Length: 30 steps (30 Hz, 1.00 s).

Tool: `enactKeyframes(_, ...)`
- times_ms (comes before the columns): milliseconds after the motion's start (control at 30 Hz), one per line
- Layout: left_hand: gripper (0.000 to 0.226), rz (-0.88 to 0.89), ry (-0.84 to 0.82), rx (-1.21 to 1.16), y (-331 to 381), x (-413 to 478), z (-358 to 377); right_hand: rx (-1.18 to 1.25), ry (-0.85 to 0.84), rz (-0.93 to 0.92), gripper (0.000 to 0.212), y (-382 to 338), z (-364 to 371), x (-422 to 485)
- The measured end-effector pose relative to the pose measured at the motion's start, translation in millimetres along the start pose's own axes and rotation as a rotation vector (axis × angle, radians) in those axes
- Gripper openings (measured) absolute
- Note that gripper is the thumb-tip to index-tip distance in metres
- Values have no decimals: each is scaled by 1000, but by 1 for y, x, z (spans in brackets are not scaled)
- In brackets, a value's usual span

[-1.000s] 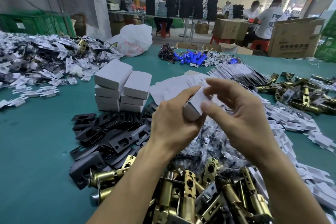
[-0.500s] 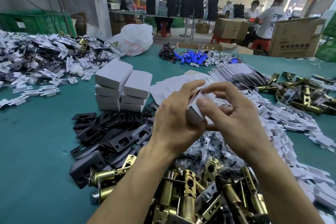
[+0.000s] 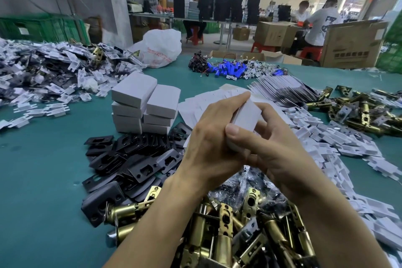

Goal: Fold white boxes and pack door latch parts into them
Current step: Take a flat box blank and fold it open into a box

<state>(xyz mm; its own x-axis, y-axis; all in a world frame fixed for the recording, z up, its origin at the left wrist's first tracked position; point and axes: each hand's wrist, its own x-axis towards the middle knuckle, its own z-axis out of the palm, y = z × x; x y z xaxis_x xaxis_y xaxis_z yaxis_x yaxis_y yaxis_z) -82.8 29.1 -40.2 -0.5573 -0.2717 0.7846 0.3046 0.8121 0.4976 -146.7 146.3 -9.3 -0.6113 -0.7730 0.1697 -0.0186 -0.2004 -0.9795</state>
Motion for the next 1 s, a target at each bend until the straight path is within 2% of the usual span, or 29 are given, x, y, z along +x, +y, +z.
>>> enactKeyframes(100, 65, 63, 30, 32, -2, -1, 2, 40, 34, -7, 41, 2, 2, 2)
enactKeyframes(200, 53, 144, 126, 119, -5, -2, 4, 118, 85, -14, 37, 2, 1, 5)
enactKeyframes(367, 37, 79, 235, 226, -6, -1, 1, 170, 108, -71, 22, -2, -11, 6)
enactKeyframes(467, 40, -72, 156, 230, 0, 0, 1, 149, 143, -107, 25, -2, -15, 6)
enactKeyframes(533, 53, -190, 35, 169, 0, 0, 1, 139, 196, -108, 22, 1, -18, 7)
enactKeyframes(667, 113, -375, -230, -73, 0, -1, 0, 105, 314, -105, 26, 3, -27, 8)
enactKeyframes(733, 130, -517, -146, -234, 2, 2, -2, 104, 346, -121, 28, 2, -31, 9)
enactKeyframes(833, 120, -873, 87, -580, 6, 15, -10, 27, 303, -189, 32, 0, -30, 7)
enactKeyframes(867, 112, -976, 77, -700, 5, 17, -12, -49, 248, -214, 34, -1, -28, 6)
enactKeyframes(933, 87, -1084, -56, -875, 4, 19, -21, -237, 118, -253, 37, 0, -22, 4)
enactKeyframes(1000, 78, -1114, -145, -877, 5, 19, -27, -432, 35, -292, 40, 3, -16, 3)
